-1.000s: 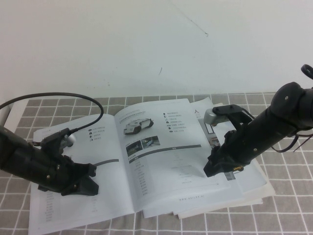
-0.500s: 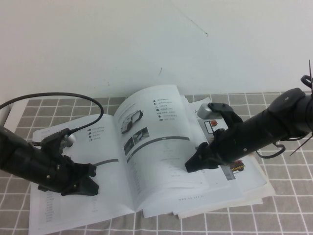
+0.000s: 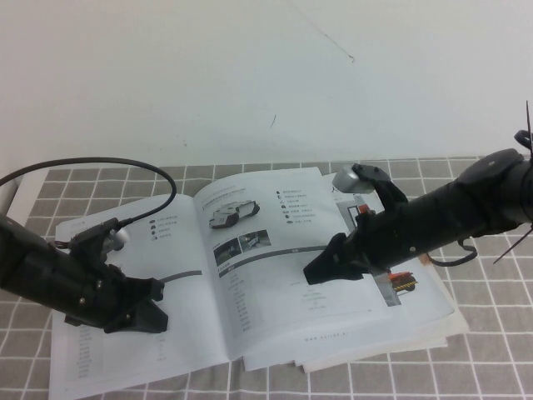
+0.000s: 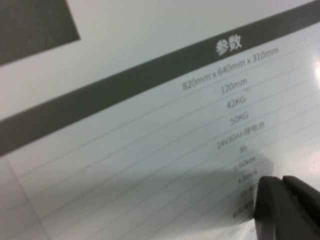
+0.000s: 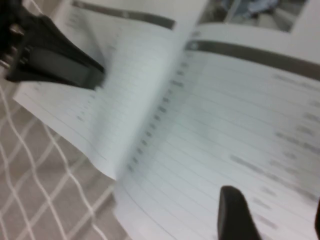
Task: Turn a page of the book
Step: Open the closed book
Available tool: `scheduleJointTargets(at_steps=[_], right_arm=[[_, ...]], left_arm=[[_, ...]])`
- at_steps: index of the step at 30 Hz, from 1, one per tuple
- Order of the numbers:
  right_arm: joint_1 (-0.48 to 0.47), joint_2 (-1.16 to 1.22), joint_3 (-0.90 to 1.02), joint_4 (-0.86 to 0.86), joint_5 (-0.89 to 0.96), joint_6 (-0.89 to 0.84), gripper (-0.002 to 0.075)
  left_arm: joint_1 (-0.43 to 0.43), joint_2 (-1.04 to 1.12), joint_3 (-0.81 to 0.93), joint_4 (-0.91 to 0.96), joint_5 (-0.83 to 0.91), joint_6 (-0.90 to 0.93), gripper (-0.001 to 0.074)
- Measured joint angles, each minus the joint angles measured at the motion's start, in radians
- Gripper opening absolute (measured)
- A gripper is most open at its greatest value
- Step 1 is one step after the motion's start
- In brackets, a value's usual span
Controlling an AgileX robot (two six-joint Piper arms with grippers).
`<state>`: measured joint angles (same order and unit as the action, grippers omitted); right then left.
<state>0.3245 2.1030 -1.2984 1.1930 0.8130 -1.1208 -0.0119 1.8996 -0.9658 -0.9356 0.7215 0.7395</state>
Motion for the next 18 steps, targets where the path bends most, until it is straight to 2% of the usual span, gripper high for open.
scheduleJointTargets(at_steps=[8, 10, 13, 18], right_arm=[[-0.010, -0.037, -0.104, -0.530, -0.012, 0.383, 0.0335], [-0.010, -0.041, -0.116, -0.610, -0.001, 0.443, 0.0343], [-0.010, -0.041, -0.119, -0.658, 0.018, 0.485, 0.0363], [-0.010, -0.031, -0.119, -0.645, 0.029, 0.492, 0.0374]], left_arm=[[0.000, 0.000, 0.000, 0.000, 0.000, 0.000, -0.0004], [0.000, 0.000, 0.000, 0.000, 0.000, 0.000, -0.0004], [0.000, 0.000, 0.000, 0.000, 0.000, 0.000, -0.0004], [0.000, 0.000, 0.000, 0.000, 0.000, 0.000, -0.0004]])
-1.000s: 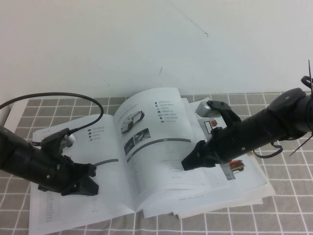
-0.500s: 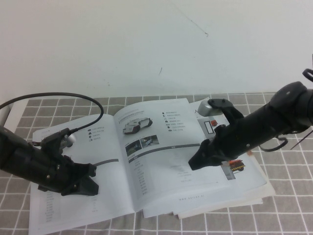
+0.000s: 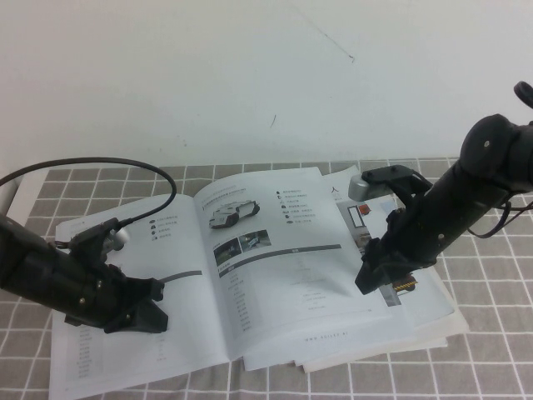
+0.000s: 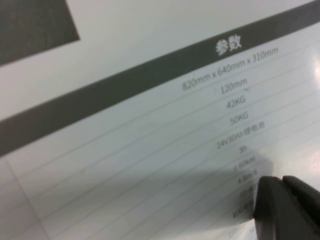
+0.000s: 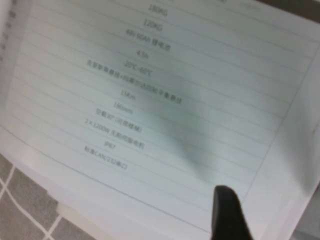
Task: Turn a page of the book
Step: Open the closed book
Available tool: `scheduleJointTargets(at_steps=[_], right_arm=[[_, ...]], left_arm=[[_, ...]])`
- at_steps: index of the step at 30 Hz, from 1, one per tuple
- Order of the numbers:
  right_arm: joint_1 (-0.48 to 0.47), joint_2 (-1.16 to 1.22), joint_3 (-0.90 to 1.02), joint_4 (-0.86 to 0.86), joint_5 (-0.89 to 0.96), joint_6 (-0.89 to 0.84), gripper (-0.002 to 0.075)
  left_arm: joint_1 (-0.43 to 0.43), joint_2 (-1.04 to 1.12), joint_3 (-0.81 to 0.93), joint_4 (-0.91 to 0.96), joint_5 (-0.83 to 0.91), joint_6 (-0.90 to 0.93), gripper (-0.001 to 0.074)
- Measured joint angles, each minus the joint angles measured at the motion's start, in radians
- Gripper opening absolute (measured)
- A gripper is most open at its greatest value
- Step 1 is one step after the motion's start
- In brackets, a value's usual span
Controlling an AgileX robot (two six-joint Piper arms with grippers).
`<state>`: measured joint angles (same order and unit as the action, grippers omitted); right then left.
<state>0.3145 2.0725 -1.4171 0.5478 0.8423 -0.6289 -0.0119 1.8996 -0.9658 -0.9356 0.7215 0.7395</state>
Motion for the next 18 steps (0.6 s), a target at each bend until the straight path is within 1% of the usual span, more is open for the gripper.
scheduleJointTargets(at_steps=[6, 18], right_arm=[[0.000, 0.011, 0.000, 0.060, 0.000, -0.035, 0.0375], [0.000, 0.032, 0.000, 0.105, 0.002, -0.054, 0.0375]], left_arm=[[0.000, 0.002, 0.000, 0.000, 0.000, 0.000, -0.0004], [0.000, 0.002, 0.000, 0.000, 0.000, 0.005, -0.0004]])
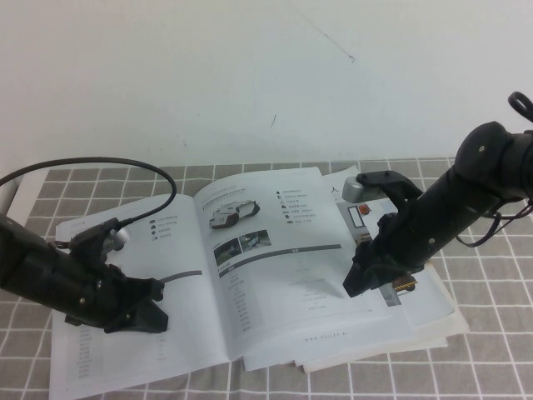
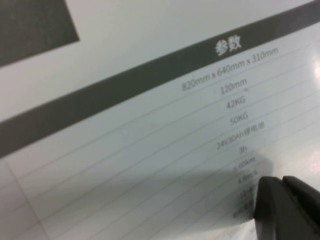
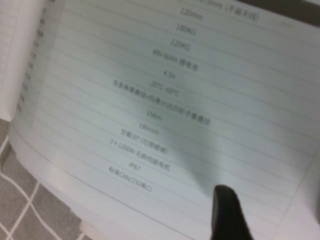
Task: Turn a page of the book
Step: Open the closed book
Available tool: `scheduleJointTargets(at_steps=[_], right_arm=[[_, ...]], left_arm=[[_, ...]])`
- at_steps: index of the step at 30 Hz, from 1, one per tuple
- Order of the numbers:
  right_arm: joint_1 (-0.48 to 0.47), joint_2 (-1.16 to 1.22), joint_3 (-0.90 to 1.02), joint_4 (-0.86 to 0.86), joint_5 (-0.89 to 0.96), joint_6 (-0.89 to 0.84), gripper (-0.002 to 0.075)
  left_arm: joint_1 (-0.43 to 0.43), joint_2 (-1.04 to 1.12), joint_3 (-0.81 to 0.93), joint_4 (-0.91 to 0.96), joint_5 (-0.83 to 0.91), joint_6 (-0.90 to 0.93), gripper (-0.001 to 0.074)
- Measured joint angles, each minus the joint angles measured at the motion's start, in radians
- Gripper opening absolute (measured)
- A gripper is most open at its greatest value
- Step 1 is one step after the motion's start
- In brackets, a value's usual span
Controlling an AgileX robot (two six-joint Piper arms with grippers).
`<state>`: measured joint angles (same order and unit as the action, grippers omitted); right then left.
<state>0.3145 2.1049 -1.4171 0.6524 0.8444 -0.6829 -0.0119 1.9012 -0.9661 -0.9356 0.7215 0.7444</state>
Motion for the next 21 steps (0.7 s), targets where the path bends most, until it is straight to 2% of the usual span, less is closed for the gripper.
scheduleJointTargets(at_steps=[13, 21], right_arm=[[0.002, 0.022, -0.002, 0.056, 0.002, -0.035, 0.0375], [0.062, 0.026, -0.002, 0.092, 0.002, -0.075, 0.0375]], left_arm=[[0.000, 0.000, -0.002, 0.000, 0.000, 0.000, -0.0004], [0.000, 0.000, -0.002, 0.000, 0.000, 0.000, -0.0004]])
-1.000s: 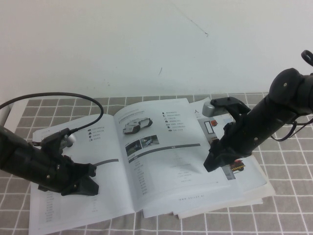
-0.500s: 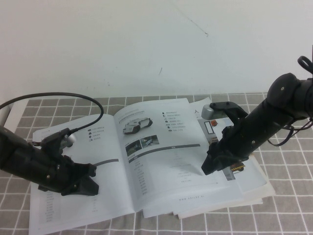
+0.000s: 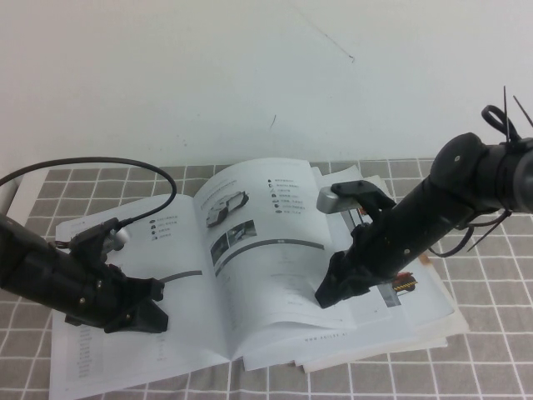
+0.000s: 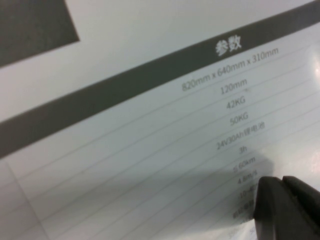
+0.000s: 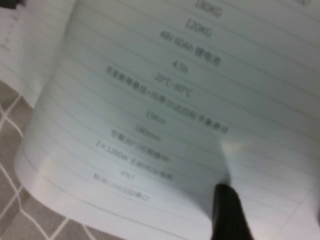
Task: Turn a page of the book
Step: Open the closed book
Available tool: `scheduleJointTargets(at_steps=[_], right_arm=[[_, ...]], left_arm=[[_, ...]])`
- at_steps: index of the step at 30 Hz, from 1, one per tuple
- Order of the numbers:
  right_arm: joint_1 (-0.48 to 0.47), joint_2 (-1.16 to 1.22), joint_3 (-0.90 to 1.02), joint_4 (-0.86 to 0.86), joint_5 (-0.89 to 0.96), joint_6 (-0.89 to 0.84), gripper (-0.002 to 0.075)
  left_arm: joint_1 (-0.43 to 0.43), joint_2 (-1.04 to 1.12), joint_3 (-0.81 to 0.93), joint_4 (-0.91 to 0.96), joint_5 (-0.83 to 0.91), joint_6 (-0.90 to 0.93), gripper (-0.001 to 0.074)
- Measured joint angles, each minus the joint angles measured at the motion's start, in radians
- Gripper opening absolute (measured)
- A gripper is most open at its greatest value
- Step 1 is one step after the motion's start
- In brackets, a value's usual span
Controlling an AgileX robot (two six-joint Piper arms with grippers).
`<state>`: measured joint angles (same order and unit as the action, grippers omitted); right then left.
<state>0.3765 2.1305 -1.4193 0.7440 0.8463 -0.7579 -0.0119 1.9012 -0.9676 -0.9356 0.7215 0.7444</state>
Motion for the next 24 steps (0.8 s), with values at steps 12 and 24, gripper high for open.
scheduleJointTargets(at_steps=[12, 24], right_arm=[[0.019, 0.001, 0.000, 0.285, 0.000, -0.156, 0.0375], [0.004, 0.001, -0.025, 0.189, 0.026, -0.105, 0.0375]], left_arm=[[0.000, 0.002, 0.000, 0.000, 0.003, 0.000, -0.0004], [0.000, 0.002, 0.000, 0.000, 0.005, 0.000, -0.0004]])
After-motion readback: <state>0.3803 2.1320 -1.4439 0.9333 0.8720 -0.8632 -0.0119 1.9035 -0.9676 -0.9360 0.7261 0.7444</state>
